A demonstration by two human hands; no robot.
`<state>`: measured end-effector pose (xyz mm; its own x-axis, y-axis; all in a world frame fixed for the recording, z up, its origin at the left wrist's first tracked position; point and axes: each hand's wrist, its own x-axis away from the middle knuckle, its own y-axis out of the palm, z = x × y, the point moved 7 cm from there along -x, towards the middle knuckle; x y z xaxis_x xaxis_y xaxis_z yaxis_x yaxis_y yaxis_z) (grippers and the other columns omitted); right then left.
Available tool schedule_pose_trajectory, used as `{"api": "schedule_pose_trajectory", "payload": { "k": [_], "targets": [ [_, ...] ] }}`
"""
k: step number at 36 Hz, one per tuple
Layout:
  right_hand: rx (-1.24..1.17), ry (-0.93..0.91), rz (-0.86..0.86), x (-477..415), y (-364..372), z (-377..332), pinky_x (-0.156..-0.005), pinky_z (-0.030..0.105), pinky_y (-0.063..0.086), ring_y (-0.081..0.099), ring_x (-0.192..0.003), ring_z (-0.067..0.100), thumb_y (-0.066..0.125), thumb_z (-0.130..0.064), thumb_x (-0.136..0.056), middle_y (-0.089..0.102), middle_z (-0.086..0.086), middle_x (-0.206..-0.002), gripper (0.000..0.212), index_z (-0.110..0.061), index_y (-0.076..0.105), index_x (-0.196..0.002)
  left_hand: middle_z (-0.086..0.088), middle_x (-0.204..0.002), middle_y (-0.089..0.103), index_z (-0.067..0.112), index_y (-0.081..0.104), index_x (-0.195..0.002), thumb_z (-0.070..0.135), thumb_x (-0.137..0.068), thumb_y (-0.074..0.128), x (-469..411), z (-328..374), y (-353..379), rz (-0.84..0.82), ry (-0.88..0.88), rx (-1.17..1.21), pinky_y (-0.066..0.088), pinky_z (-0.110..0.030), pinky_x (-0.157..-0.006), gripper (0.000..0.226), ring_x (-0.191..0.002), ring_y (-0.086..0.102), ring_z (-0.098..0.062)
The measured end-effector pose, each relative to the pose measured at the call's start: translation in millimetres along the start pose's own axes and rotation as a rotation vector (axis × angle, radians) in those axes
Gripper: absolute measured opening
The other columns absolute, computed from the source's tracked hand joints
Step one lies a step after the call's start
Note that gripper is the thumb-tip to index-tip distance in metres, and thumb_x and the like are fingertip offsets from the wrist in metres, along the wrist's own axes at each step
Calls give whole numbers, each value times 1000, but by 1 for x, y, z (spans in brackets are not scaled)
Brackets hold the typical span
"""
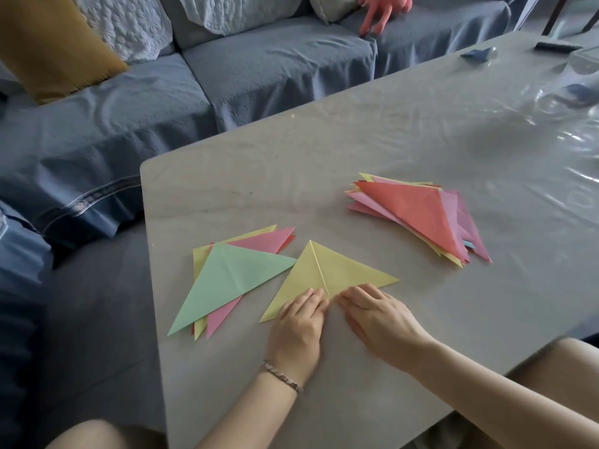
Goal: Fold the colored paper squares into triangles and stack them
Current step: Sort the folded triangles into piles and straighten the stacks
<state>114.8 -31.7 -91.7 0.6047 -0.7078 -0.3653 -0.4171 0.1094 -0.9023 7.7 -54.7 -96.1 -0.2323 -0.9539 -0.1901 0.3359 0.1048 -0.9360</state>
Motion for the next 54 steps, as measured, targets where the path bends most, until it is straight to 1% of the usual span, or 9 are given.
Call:
{"api": "schedule_pose_trajectory", "payload": {
  "k": [6,18,29,32,34,39,48,52,54],
  "targets": [
    [46,48,58,7,-8,12,-64,24,51,55,-80,15,17,-32,-99,62,-4,-84,57,-14,70,-92,-3,-104,70,10,73,-95,5,-71,31,13,-12,-5,20,-43,-11,53,-27,-78,48,-97,66,-16],
    [177,268,104,27,-37,65,-81,30,45,64,-77,24,41,-26,-90,65,0,-80,36,-10,72,-82,-8,-100,70,2,73,-91,1,-74,28,40,-43,-22,101,-167,-80,53,-27,-76,48,-93,68,-20],
    [196,441,-65,8,-36,63,-82,37,45,62,-76,28,39,-42,-87,60,-1,-69,45,-16,69,-64,-6,-98,70,2,71,-93,3,-75,28,63,-65,-35,163,-208,-151,53,-27,-73,47,-88,49,-17],
    [126,557,-265,-12,-27,62,-97,33,27,51,-106,25,55,-56,-82,60,0,-101,41,-20,67,-98,-3,-96,70,2,72,-90,6,-77,26,61,-65,-35,172,-252,-126,54,-25,-65,48,-87,45,-15],
    [85,616,-407,-22,-17,59,-102,31,23,38,-120,23,63,-63,-72,47,2,-122,66,-22,50,-123,-2,-95,70,4,72,-88,8,-77,27,59,-65,-36,168,-268,-118,53,-23,-63,47,-85,50,-15],
    [72,746,-600,-41,-2,60,-97,34,33,35,-123,28,76,-59,-60,44,8,-127,91,-18,37,-132,-1,-89,71,5,73,-83,9,-76,28,56,-63,-44,161,-262,-118,53,-23,-60,46,-74,65,-20],
    [-24,685,-687,-42,10,58,-73,27,39,55,-102,24,67,-45,-78,53,3,-107,44,-16,52,-108,1,-71,65,10,67,-65,15,-73,34,44,-61,-44,156,-305,-97,48,-27,-59,35,-63,61,-23],
    [-225,582,-487,-33,-2,56,-68,31,37,52,-84,26,42,-28,-97,46,2,-85,20,-15,47,-83,-3,-75,67,7,69,-76,1,-65,63,31,-54,-58,246,-297,-120,37,-28,-70,14,-67,64,-24],
    [-391,653,-308,-27,-18,68,-58,31,38,54,-65,21,41,-23,-98,53,2,-72,28,-17,42,-71,-7,-80,68,4,69,-84,-5,-52,76,21,-56,-62,230,-327,-129,44,-29,-69,34,-70,66,-26]
  ]
}}
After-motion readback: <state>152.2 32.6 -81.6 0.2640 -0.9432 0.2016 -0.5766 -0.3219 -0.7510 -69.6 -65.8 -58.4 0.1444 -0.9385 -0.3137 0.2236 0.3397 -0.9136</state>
